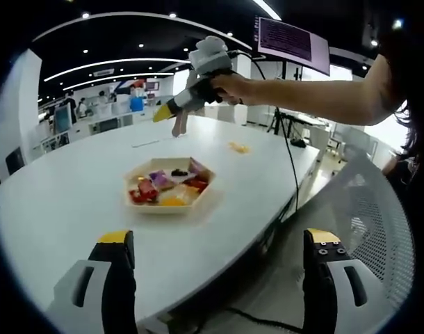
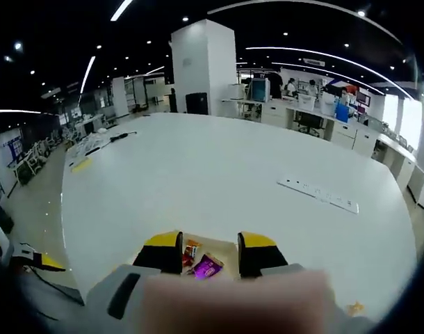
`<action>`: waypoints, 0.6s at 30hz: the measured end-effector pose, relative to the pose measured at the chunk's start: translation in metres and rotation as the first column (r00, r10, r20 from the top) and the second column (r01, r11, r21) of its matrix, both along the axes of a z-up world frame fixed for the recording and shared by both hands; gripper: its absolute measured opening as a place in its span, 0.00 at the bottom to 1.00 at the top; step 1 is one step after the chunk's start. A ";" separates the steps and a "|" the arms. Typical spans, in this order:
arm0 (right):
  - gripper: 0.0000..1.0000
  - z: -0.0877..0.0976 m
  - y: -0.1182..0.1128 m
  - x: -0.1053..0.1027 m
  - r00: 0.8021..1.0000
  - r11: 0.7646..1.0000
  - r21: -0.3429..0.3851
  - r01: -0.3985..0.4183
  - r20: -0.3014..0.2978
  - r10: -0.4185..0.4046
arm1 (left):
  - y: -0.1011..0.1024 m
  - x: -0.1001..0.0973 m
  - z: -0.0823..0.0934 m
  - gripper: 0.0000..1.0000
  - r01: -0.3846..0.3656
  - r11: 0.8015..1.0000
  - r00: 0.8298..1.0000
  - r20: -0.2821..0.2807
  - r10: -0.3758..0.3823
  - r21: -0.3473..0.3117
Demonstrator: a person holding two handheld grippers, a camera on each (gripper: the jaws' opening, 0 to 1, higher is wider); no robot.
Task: Place the target food into the container with the food tongs after gripping and lifting it, then release it inside without dropping or visibly crushing the food.
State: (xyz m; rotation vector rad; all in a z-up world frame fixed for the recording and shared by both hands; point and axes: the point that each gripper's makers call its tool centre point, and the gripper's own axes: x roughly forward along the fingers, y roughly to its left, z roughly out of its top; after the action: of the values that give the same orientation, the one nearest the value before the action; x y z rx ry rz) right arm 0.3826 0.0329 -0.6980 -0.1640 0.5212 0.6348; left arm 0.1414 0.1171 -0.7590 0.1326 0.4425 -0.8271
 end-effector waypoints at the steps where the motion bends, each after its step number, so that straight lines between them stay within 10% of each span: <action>1: 0.30 0.001 -0.002 0.000 1.000 1.000 -0.001 0.000 0.002 0.000 | 0.000 0.000 0.000 0.98 0.001 1.000 1.000 -0.001 -0.001 0.000; 18: 0.32 0.000 -0.085 0.004 0.994 0.994 -0.007 0.110 -0.004 -0.110 | -0.001 -0.002 -0.002 0.99 0.005 1.000 1.000 -0.013 -0.005 0.002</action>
State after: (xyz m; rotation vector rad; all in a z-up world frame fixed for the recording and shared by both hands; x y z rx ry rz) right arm 0.3870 -0.0522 -0.6976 -0.1399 0.5330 0.5261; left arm 0.1398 0.1160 -0.7609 0.1302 0.4559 -0.8329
